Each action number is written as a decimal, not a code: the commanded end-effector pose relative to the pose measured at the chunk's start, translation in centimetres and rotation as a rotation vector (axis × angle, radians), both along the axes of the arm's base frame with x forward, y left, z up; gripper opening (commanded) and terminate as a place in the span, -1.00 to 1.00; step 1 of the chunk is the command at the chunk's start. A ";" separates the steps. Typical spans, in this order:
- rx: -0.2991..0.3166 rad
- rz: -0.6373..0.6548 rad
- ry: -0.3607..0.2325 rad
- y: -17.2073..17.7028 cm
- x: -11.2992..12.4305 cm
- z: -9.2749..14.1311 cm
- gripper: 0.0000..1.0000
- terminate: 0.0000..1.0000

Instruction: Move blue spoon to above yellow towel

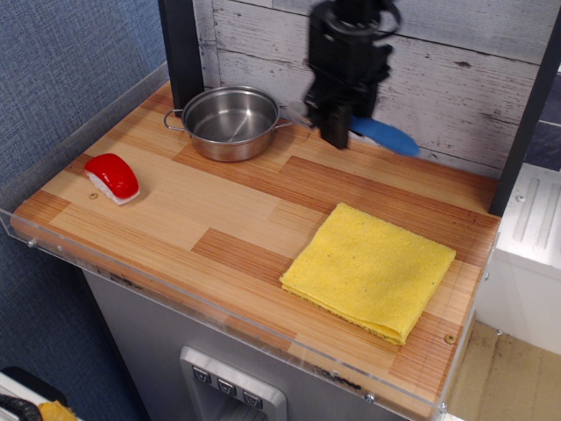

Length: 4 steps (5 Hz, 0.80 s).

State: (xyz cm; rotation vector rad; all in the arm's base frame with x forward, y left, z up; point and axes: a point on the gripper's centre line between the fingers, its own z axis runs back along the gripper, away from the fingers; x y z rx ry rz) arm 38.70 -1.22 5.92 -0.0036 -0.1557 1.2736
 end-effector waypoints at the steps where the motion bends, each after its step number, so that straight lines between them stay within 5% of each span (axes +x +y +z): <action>1: -0.033 -0.008 -0.027 -2.5 0.5 -0.8 -1.00 -1.00; 2: -0.081 0.023 -0.009 -3.2 1.0 -2.3 -1.00 -1.00; 4: -0.074 0.019 0.014 -4.3 1.4 -3.6 -1.00 -1.00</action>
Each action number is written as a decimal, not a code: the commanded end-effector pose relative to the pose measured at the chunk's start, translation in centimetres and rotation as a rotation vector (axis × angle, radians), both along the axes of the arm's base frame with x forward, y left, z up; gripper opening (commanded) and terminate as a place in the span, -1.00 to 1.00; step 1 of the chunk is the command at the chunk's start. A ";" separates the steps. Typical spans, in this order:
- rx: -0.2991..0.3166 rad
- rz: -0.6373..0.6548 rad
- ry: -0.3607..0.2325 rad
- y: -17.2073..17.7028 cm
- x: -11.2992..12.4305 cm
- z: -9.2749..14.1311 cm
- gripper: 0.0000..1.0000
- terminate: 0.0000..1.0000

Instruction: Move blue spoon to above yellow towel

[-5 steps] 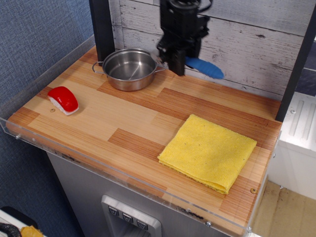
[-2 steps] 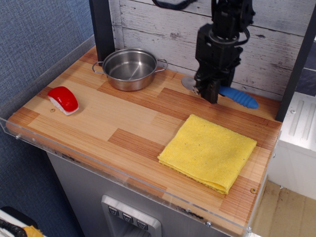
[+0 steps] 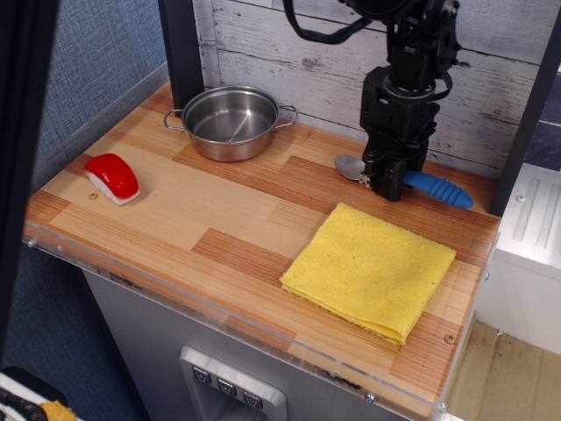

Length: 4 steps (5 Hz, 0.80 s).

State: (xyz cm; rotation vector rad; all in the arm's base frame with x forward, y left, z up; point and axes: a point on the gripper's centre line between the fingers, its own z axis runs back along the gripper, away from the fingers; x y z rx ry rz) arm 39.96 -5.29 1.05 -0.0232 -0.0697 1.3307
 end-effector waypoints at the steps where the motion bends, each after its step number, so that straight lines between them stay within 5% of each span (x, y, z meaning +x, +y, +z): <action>1: -0.017 -0.038 -0.037 -0.1 0.1 1.3 -1.00 -1.00; 2: -0.024 -0.022 -0.024 0.1 -0.1 1.7 1.00 -1.00; 4: -0.013 -0.063 -0.085 0.9 -0.6 3.5 1.00 -1.00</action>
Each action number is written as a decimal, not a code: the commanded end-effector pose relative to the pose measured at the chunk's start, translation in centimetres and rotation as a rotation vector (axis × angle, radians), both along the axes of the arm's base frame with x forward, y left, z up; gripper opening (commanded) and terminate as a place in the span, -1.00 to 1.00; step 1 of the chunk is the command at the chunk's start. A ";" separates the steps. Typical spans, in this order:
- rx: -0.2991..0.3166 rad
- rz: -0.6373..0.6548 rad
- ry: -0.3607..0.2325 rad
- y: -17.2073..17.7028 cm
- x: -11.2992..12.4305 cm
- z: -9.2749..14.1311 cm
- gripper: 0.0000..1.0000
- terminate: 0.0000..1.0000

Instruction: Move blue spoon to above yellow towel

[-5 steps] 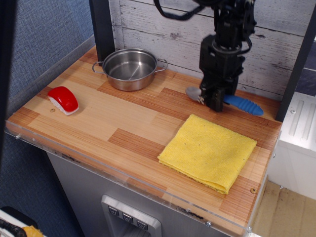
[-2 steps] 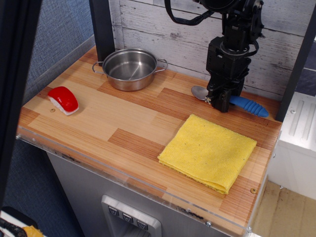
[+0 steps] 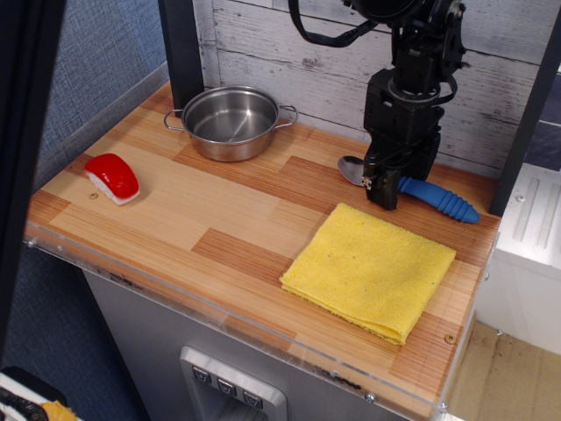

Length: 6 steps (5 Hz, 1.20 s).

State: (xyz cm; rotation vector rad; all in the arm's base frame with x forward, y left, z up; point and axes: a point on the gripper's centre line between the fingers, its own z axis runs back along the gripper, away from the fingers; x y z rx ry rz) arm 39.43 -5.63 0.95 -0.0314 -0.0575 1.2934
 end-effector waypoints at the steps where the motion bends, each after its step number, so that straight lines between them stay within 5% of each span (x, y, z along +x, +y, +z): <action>1: 0.023 -0.044 -0.123 2.3 -0.7 5.6 1.00 -1.00; 2: 0.047 -0.093 -0.131 3.4 -1.5 7.8 1.00 -1.00; 3: 0.143 -0.218 -0.034 4.8 -2.7 9.0 1.00 -1.00; 4: 0.224 -0.483 0.087 7.1 -4.4 9.9 1.00 -1.00; 6: 0.253 -0.995 0.172 12.1 -8.1 10.4 1.00 -1.00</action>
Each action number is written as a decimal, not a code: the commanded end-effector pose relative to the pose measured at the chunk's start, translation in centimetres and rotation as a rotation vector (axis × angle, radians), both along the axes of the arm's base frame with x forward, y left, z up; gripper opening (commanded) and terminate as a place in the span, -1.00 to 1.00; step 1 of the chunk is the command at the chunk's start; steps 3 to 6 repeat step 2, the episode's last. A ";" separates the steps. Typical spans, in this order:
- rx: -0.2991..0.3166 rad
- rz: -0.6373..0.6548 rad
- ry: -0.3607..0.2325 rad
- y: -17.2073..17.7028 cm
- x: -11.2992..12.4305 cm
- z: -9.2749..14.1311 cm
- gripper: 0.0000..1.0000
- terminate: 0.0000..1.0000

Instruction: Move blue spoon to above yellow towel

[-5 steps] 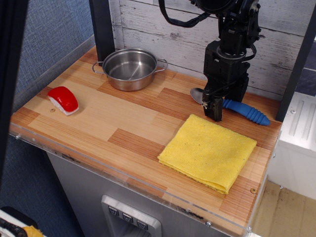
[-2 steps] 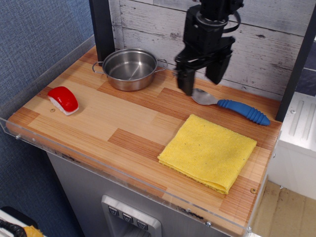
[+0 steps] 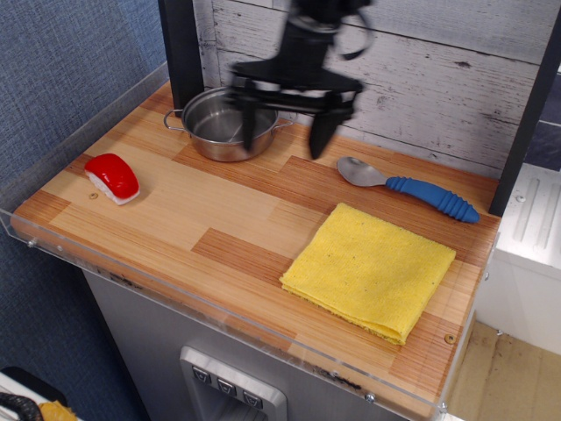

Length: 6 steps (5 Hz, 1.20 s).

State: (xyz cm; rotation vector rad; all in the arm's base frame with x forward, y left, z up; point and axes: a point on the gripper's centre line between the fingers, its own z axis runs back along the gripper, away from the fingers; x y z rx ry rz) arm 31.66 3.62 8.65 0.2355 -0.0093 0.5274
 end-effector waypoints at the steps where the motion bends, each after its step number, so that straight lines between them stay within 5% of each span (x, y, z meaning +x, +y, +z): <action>1: 0.001 -0.371 0.009 5.1 -2.1 2.2 1.00 -1.00; 2: 0.003 -0.427 0.046 6.6 -4.2 1.9 1.00 1.00; 6: 0.003 -0.427 0.046 6.6 -4.2 1.9 1.00 1.00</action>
